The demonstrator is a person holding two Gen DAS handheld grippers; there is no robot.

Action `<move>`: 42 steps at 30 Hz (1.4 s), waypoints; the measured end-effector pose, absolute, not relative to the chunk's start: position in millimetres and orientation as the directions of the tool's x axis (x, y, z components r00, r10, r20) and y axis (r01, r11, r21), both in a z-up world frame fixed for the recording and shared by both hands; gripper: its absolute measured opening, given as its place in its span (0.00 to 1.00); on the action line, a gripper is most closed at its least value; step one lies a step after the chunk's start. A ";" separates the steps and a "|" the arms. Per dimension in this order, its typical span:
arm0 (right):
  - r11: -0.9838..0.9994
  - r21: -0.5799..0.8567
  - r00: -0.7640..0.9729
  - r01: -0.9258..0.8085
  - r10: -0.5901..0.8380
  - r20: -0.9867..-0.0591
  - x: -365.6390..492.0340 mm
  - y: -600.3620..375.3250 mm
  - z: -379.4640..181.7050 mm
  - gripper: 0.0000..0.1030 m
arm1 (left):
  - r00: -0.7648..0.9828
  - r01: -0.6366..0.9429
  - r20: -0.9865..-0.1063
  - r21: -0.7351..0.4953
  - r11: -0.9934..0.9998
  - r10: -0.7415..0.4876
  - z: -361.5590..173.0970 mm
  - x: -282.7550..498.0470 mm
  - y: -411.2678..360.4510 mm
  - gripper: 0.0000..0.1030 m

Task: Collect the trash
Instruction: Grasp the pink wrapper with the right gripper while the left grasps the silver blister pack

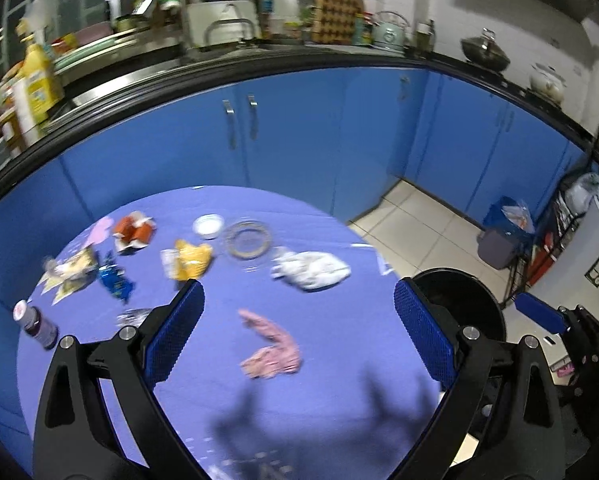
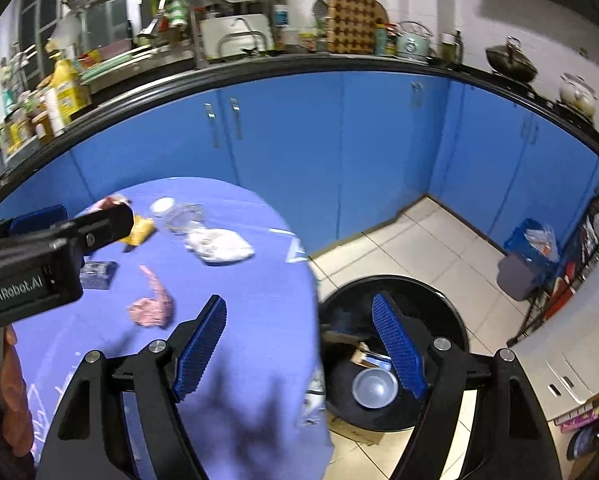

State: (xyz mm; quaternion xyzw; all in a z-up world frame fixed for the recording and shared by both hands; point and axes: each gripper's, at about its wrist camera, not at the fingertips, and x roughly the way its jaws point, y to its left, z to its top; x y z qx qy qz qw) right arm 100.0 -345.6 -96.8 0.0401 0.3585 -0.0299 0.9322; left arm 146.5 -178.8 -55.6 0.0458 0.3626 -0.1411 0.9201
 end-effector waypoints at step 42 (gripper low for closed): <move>0.985 0.056 0.562 -0.165 0.140 -0.815 205.0 -209.5 -187.7 0.71 | 0.541 0.134 -0.836 -0.022 0.991 -0.092 -174.5 235.3 -43.2 0.92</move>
